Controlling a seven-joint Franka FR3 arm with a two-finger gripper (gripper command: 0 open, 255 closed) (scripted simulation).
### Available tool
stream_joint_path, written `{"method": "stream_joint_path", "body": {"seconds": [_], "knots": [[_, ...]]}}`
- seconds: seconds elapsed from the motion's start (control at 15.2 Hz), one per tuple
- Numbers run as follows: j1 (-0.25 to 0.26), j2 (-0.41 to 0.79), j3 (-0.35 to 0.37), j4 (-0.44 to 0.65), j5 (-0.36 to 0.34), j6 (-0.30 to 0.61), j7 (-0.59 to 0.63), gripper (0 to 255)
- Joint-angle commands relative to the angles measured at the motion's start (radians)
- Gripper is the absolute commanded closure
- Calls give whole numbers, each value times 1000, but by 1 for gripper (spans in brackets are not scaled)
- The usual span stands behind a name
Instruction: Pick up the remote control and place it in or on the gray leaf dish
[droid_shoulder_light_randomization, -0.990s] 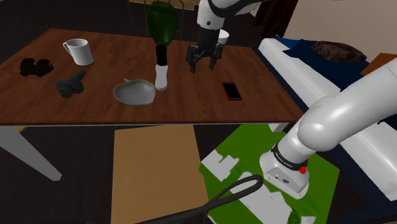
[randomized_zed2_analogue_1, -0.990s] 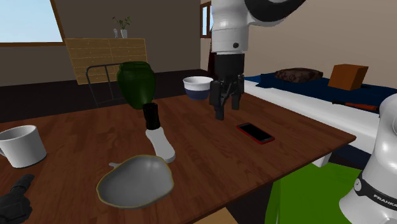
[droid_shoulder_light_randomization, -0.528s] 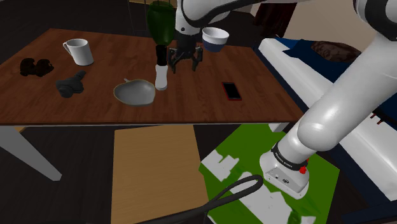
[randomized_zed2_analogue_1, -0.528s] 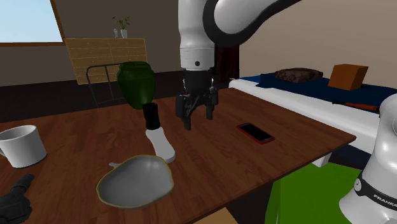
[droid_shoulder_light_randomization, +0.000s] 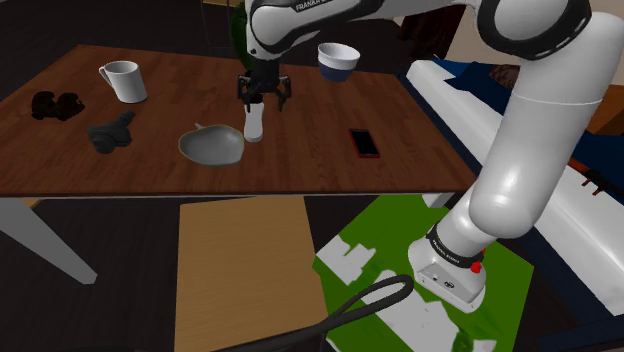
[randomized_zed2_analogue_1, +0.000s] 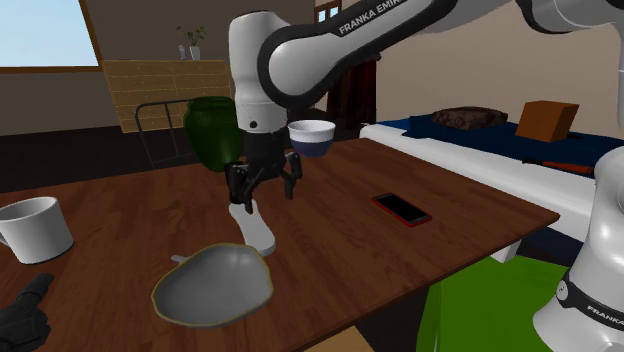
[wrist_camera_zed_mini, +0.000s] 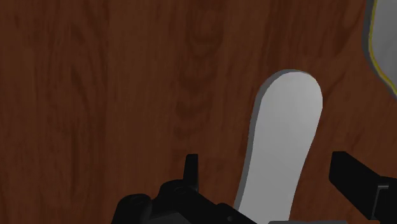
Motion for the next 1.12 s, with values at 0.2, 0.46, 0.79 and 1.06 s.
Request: {"method": "stream_joint_path", "body": {"seconds": [0.2,0.46,0.79,1.06], "knots": [[37,190,-34,233,-53,-38,93,0],[38,208,-37,207,-58,6,97,0],[38,227,-40,186,-64,45,100,0],[38,227,-40,187,-64,45,100,0]]}}
